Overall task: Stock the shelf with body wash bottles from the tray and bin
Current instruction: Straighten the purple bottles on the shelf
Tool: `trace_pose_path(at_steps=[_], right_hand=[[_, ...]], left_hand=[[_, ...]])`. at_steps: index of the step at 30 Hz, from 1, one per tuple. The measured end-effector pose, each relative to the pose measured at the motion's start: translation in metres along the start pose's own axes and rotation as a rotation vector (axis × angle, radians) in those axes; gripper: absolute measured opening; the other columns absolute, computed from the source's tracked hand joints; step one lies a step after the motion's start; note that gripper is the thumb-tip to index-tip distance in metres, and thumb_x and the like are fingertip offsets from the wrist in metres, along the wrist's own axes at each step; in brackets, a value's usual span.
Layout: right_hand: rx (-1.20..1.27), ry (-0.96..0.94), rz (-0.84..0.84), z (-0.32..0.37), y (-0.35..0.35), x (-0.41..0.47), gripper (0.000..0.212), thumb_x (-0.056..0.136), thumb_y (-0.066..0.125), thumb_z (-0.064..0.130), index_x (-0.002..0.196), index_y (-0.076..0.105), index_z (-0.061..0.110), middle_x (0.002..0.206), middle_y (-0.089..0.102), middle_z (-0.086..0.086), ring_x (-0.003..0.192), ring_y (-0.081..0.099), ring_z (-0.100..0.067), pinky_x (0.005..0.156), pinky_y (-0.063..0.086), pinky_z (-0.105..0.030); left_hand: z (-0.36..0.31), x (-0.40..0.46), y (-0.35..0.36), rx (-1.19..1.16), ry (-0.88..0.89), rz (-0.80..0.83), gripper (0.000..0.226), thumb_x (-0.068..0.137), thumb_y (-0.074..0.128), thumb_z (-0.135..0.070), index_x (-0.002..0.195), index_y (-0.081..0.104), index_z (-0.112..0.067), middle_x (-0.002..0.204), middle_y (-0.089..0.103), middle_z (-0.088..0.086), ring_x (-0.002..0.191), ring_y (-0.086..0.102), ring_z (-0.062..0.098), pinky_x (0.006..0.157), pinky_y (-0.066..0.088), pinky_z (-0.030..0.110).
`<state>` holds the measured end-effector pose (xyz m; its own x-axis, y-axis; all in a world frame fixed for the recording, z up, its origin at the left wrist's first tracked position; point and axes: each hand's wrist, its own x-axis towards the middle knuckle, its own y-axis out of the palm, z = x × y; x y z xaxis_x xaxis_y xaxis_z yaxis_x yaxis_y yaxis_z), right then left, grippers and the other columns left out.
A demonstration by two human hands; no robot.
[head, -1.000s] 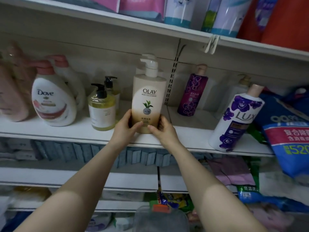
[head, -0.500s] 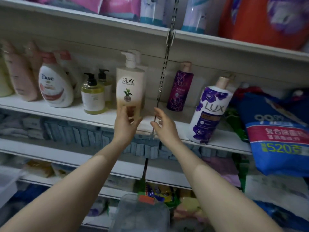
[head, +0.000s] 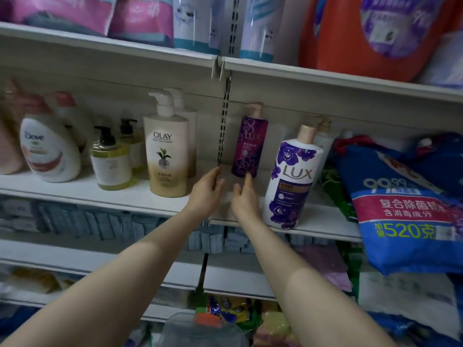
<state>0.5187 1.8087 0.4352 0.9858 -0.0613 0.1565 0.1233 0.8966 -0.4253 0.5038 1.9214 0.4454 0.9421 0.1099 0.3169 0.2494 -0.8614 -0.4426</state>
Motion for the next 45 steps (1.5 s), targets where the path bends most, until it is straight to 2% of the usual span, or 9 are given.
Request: trace_pose_path(at_steps=[6,9,17,23,30,32,36,39,45], right_hand=[[0.055,0.059,-0.176,-0.012,0.013,0.046,0.056,0.099,0.039,0.005,0.153,0.029,0.018,0.142,0.051,-0.013,0.124,0.053,-0.030,0.101,0.044,-0.037],[0.134,0.072,-0.231,-0.016,0.016,0.069,0.068,0.091,0.041,-0.007,0.152,0.030,0.019,0.144,0.051,-0.009,0.128,0.051,-0.028,0.105,0.041,-0.033],[0.367,0.141,-0.376,-0.023,0.026,0.118,0.043,0.106,0.044,0.021,0.148,0.034,0.014,0.134,0.055,-0.008,0.111,0.053,-0.019,0.093,0.042,-0.025],[0.321,0.166,-0.332,-0.022,0.030,0.133,0.044,0.102,0.053,0.026,0.143,0.042,0.017,0.133,0.059,-0.007,0.119,0.058,-0.025,0.093,0.042,-0.029],[0.427,0.124,-0.339,-0.023,0.035,0.125,0.017,0.101,0.053,0.017,0.117,0.054,0.011,0.098,0.061,0.001,0.085,0.058,-0.011,0.065,0.043,-0.012],[0.433,0.101,-0.320,-0.022,0.037,0.117,0.011,0.101,0.052,0.020,0.111,0.053,0.015,0.093,0.060,0.003,0.086,0.057,-0.015,0.071,0.044,-0.018],[0.347,0.067,-0.217,-0.019,0.035,0.093,0.029,0.099,0.052,0.024,0.128,0.051,0.023,0.114,0.062,0.003,0.104,0.059,-0.017,0.087,0.045,-0.028],[0.276,0.074,-0.161,-0.019,0.027,0.074,0.037,0.100,0.052,0.020,0.135,0.046,0.030,0.111,0.060,0.009,0.093,0.060,-0.008,0.070,0.047,-0.014],[0.134,0.075,-0.114,-0.014,0.027,0.043,0.040,0.092,0.051,0.035,0.131,0.045,0.040,0.119,0.065,0.006,0.101,0.062,-0.021,0.091,0.053,-0.045]], left_hand=[[0.018,0.050,0.011,0.018,-0.097,0.055,0.043,0.102,0.045,-0.020,0.142,0.043,-0.006,0.138,0.053,0.014,0.129,0.050,0.028,0.105,0.040,0.036],[0.024,0.074,0.022,0.011,-0.077,0.125,0.052,0.100,0.041,-0.007,0.151,0.030,-0.013,0.150,0.041,0.010,0.138,0.039,0.025,0.106,0.031,0.024],[0.022,0.114,0.051,-0.029,-0.066,0.186,0.048,0.104,0.036,-0.012,0.151,0.027,-0.019,0.152,0.038,0.008,0.137,0.039,0.026,0.105,0.031,0.026],[0.025,0.120,0.056,-0.022,-0.056,0.215,0.051,0.103,0.039,-0.020,0.152,0.024,-0.025,0.150,0.041,0.006,0.135,0.041,0.023,0.098,0.026,0.020],[0.025,0.111,0.047,-0.048,-0.135,0.193,0.046,0.103,0.039,-0.021,0.148,0.032,-0.023,0.145,0.047,0.008,0.129,0.047,0.025,0.095,0.034,0.022],[0.027,0.107,0.042,-0.070,-0.142,0.198,0.047,0.102,0.041,-0.023,0.148,0.032,-0.026,0.145,0.048,0.006,0.127,0.048,0.023,0.096,0.036,0.023],[0.026,0.094,0.028,-0.120,-0.132,0.201,0.047,0.101,0.043,-0.016,0.147,0.034,-0.026,0.144,0.048,0.004,0.116,0.047,0.009,0.089,0.034,0.017],[0.026,0.078,0.017,-0.050,-0.084,0.238,0.063,0.095,0.043,0.002,0.151,0.027,-0.024,0.146,0.046,0.005,0.131,0.044,0.019,0.098,0.035,0.020],[0.026,0.054,0.001,0.023,-0.048,0.206,0.067,0.088,0.044,0.008,0.149,0.033,-0.017,0.136,0.056,0.010,0.127,0.050,0.026,0.099,0.039,0.026]])
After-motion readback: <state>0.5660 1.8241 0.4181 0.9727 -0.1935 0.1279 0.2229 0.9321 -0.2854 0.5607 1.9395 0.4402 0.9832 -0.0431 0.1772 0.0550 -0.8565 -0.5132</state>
